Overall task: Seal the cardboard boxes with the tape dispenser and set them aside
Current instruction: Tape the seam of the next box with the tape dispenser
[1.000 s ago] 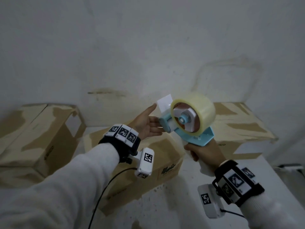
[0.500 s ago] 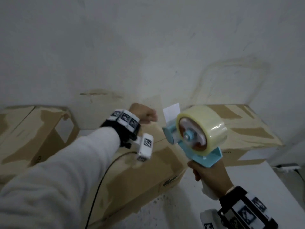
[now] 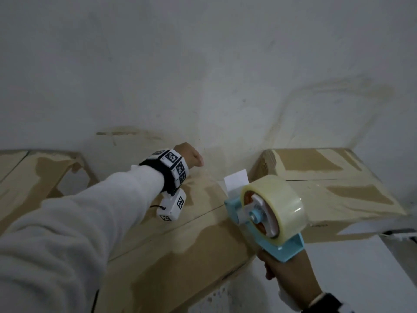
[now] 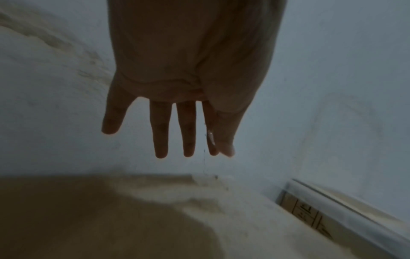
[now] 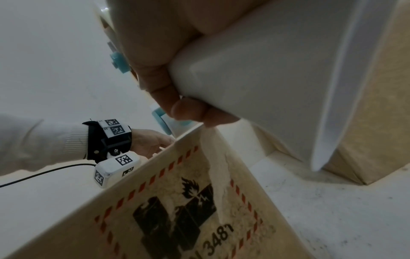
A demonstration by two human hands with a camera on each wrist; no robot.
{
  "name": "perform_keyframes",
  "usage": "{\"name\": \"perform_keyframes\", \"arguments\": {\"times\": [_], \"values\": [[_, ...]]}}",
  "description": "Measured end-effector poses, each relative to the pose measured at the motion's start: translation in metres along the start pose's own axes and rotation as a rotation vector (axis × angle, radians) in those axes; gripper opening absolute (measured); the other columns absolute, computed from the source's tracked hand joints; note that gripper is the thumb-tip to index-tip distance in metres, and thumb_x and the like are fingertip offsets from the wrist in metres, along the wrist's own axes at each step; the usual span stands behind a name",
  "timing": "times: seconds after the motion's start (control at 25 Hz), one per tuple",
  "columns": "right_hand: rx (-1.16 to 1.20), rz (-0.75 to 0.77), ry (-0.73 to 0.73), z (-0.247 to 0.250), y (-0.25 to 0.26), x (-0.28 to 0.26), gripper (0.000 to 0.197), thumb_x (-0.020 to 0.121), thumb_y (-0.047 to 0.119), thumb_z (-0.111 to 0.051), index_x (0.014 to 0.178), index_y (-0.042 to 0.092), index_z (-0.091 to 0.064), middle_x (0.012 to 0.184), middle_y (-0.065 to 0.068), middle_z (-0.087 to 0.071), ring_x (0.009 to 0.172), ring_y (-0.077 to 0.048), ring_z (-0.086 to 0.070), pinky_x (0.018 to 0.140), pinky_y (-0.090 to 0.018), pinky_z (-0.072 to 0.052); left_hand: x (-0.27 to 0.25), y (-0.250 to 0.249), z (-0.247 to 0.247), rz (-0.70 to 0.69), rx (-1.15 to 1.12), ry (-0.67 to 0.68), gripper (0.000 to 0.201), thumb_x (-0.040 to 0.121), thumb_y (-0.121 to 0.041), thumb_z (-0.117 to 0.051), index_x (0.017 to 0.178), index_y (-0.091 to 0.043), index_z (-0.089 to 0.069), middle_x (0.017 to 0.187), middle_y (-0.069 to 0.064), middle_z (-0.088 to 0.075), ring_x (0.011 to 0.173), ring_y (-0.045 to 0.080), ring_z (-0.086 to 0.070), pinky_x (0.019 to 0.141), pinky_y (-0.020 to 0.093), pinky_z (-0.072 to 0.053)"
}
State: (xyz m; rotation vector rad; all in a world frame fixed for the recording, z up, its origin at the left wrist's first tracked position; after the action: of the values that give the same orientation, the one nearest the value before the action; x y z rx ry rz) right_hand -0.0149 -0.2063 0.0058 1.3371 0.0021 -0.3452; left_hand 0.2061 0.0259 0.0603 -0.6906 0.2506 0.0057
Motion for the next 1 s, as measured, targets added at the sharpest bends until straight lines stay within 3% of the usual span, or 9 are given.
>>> {"name": "perform_keyframes", "arguments": {"times": [0.12,0.32,0.4,0.48,0.56,0.64,0.72,0.88,1.0], "values": [[-0.133,0.006,0.058,0.0,-0.006,0.009,0.052,0.072,-0.008,-0.069,0.037,0.026,-0.053,0.035,-0.001,-0.054,0.032,-0.008,-0.052,0.047,-0.027,-0.045,0.009,0.005,-0.011,0.041,0.086,0.036,0.02,0.083,-0.019,-0.07,0.1,-0.01,-0.075,0.112,0.005,-0.071,0.107,0.021,-0.063,0.089,0.024,-0.047],[-0.323,0.012,0.11,0.001,-0.013,0.014,0.053,0.073,0.001,-0.072,0.037,0.038,-0.061,0.042,-0.003,-0.054,0.047,-0.017,-0.053,0.06,-0.031,-0.044,0.021,0.014,-0.017,0.121,0.15,0.105,0.034,0.086,-0.025,-0.065,0.113,-0.004,-0.068,0.121,0.01,-0.065,0.114,0.026,-0.058,0.094,0.029,-0.046],[-0.27,0.02,0.132,0.001,-0.009,0.011,0.039,0.073,0.005,-0.074,0.042,0.024,-0.06,0.041,0.001,-0.054,0.043,-0.014,-0.053,0.055,-0.024,-0.047,0.021,0.018,-0.017,0.153,0.222,0.129,0.027,0.085,-0.031,-0.065,0.098,-0.007,-0.069,0.109,0.01,-0.064,0.101,0.025,-0.06,0.084,0.027,-0.043],[-0.149,-0.006,0.078,0.004,-0.009,0.007,0.028,0.069,0.0,-0.075,0.051,0.011,-0.057,0.038,-0.004,-0.055,0.036,-0.019,-0.055,0.05,-0.032,-0.049,0.021,0.02,-0.016,0.178,0.287,0.148,0.026,0.083,-0.033,-0.068,0.091,-0.008,-0.064,0.102,0.008,-0.061,0.088,0.022,-0.057,0.081,0.028,-0.041],[-0.103,-0.029,0.027,0.005,-0.014,0.009,0.029,0.068,-0.002,-0.076,0.051,0.009,-0.055,0.037,-0.006,-0.055,0.034,-0.021,-0.054,0.049,-0.034,-0.047,0.021,0.017,-0.012,0.153,0.24,0.066,0.041,0.082,-0.025,-0.071,0.115,-0.004,-0.061,0.119,0.01,-0.061,0.104,0.027,-0.058,0.091,0.032,-0.045],[-0.193,-0.024,0.087,0.001,-0.018,0.014,0.035,0.073,0.008,-0.074,0.047,0.016,-0.052,0.036,-0.001,-0.054,0.035,-0.011,-0.054,0.05,-0.024,-0.048,0.013,0.006,-0.011,0.024,0.117,-0.052,0.029,0.086,-0.01,-0.063,0.114,-0.004,-0.064,0.122,0.013,-0.063,0.113,0.029,-0.058,0.098,0.032,-0.045],[-0.225,-0.049,0.111,-0.001,-0.021,0.019,0.041,0.077,0.01,-0.072,0.047,0.021,-0.047,0.034,0.003,-0.053,0.034,-0.007,-0.054,0.047,-0.014,-0.045,0.002,-0.006,-0.016,-0.088,0.138,0.004,0.028,0.092,-0.006,-0.05,0.116,-0.004,-0.064,0.129,0.014,-0.06,0.119,0.028,-0.055,0.104,0.032,-0.041],[-0.264,-0.008,0.092,-0.002,-0.018,0.018,0.044,0.076,0.003,-0.073,0.051,0.03,-0.05,0.035,0.005,-0.055,0.046,-0.022,-0.057,0.061,-0.034,-0.048,-0.022,-0.008,-0.04,-0.137,0.426,0.337,0.054,0.101,-0.026,-0.035,0.15,-0.012,-0.017,0.156,0.011,-0.022,0.143,0.025,-0.026,0.114,0.03,-0.023],[-0.206,0.0,0.078,-0.003,-0.016,0.017,0.036,0.075,0.003,-0.073,0.052,0.02,-0.05,0.036,0.005,-0.057,0.035,-0.011,-0.053,0.054,-0.029,-0.045,-0.031,-0.002,-0.05,-0.107,0.553,0.379,0.072,0.096,-0.041,-0.041,0.151,-0.02,-0.001,0.159,0.01,-0.006,0.146,0.028,-0.009,0.116,0.038,-0.014]]}}
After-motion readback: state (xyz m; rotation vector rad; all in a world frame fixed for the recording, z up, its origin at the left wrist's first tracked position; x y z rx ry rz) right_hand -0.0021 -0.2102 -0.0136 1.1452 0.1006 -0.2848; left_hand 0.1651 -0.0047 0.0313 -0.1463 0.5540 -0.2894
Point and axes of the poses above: each hand's wrist, its own x-axis towards the middle knuckle, its own z-axis out of the back of the hand, y = z × x, the point moved 2 cm from there along x, towards the middle knuckle
